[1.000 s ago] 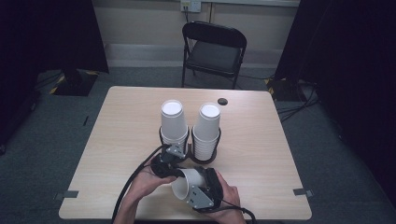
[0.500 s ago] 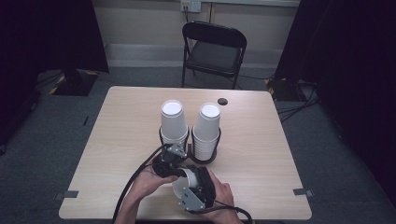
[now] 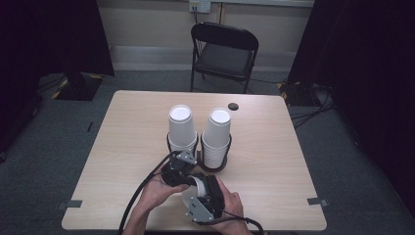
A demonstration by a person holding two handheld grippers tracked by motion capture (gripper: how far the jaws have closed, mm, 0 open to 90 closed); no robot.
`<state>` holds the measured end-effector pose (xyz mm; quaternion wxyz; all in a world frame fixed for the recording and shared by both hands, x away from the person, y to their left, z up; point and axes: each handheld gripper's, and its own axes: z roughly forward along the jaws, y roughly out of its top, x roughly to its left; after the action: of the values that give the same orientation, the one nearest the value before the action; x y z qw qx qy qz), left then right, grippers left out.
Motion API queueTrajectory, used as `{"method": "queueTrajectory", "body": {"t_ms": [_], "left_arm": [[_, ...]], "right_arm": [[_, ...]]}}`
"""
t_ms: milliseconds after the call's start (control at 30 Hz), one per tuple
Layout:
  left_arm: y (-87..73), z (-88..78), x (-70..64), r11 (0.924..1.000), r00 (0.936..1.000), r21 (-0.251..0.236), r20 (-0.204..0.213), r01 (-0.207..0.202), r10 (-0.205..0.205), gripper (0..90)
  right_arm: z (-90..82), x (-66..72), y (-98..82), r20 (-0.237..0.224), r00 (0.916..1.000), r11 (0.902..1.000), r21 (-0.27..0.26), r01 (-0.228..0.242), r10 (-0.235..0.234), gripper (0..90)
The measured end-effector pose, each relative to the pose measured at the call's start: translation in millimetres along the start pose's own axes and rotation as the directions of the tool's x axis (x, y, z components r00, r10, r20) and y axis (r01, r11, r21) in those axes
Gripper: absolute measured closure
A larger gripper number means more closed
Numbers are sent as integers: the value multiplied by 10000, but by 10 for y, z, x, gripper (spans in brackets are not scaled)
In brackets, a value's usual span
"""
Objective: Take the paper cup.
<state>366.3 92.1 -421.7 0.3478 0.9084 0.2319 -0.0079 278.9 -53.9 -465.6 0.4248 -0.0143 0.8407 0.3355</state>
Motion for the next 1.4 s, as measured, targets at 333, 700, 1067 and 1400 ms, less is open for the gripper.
{"method": "queueTrajectory", "body": {"t_ms": [333,700,1067,1400], "left_arm": [[-19,16,-16,9992,9999,-380,-65,104,-106,846],[-113,15,24,9872,9984,-1494,94,562,-555,760],[-123,-45,-91,9647,9984,-2626,-554,-221,78,572],[-221,-34,-84,9088,9984,-4172,-476,67,-292,414]], "right_arm": [[-20,-8,-63,-57,9987,9985,-232,-503,501,114],[-27,-50,-145,285,9956,9960,-66,-891,893,121],[-46,-130,-230,388,9851,9858,90,-1679,1674,122],[-103,-186,-393,514,9520,9529,158,-3030,3019,122]]}}
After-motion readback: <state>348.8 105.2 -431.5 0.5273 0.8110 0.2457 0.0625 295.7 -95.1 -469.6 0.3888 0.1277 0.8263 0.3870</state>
